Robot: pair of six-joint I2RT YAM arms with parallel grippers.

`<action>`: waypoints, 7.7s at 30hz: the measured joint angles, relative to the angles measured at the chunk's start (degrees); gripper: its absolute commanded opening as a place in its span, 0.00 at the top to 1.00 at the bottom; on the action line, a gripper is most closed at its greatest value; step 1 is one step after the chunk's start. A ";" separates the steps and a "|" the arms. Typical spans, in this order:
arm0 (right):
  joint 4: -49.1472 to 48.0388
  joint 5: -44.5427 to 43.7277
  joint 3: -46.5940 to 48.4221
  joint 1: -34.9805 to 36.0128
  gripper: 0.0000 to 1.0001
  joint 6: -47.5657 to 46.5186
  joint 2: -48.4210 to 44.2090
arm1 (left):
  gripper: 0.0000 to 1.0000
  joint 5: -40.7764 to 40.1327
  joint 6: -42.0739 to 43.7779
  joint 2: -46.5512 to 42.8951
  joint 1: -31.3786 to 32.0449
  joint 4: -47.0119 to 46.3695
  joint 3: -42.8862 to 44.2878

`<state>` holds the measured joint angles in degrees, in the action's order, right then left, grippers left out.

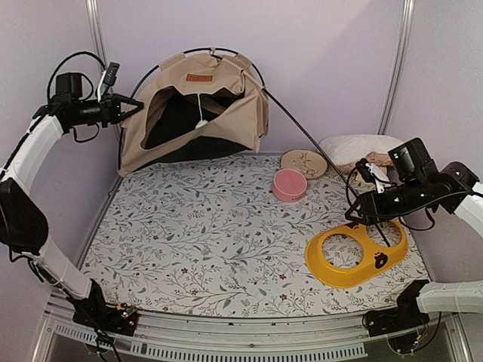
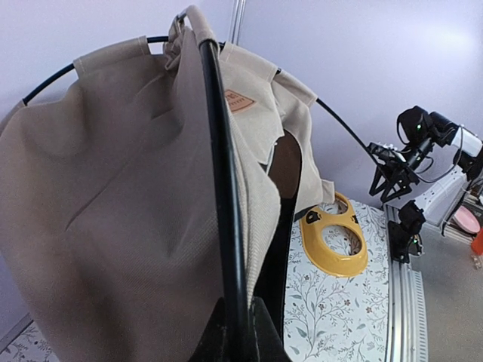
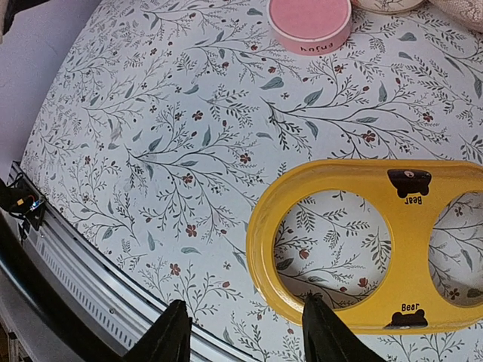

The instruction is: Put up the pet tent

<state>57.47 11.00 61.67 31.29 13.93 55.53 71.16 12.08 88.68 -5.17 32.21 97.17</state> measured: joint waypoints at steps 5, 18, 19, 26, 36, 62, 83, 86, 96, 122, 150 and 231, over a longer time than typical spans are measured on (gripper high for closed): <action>2.93 -0.48 3.34 0.17 0.39 -0.07 0.00 | 1.00 -0.02 0.07 0.63 0.00 0.07 0.37; 7.80 -2.34 6.36 0.20 0.42 0.15 1.25 | 1.00 -0.02 0.15 1.46 0.00 0.26 1.33; 8.57 -2.60 6.67 0.22 0.43 0.31 1.57 | 1.00 -0.02 0.15 1.46 0.00 0.26 1.38; 11.30 -3.65 9.25 1.31 0.49 1.66 2.21 | 1.00 -0.02 0.15 1.81 0.00 0.28 1.92; 14.62 -4.11 10.25 5.81 0.58 3.93 3.26 | 1.00 -0.04 0.15 2.45 -0.02 0.28 1.99; 4.50 3.08 16.44 20.81 1.00 10.03 11.93 | 0.43 -13.81 -13.84 -0.59 2.73 -18.27 -13.53; -32.50 -1.64 17.70 30.36 1.00 24.33 29.79 | 0.53 -79.54 -29.53 -23.63 40.92 -36.44 -44.96; -34.32 -2.45 18.93 31.43 1.00 24.35 31.19 | 0.53 -84.39 -31.21 -18.58 46.58 -40.61 -49.24; -37.09 -3.63 20.15 33.31 1.00 24.22 32.83 | 0.58 -94.99 -26.69 -5.60 51.41 -66.60 -55.28; -37.38 -5.16 20.48 34.93 1.00 24.20 33.51 | 0.70 -92.94 -13.16 5.25 44.48 -92.83 -53.44; -37.35 -5.99 20.59 35.10 1.00 23.98 33.90 | 0.88 -96.65 -16.15 8.20 43.63 -85.85 -48.37; -59.10 -1.09 35.95 29.09 1.00 22.21 55.25 | 1.00 -122.27 -9.27 -13.03 83.25 -108.61 -83.19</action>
<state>-1.63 9.91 97.62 60.38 36.14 110.78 -51.11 2.81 75.66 78.08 -76.40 13.98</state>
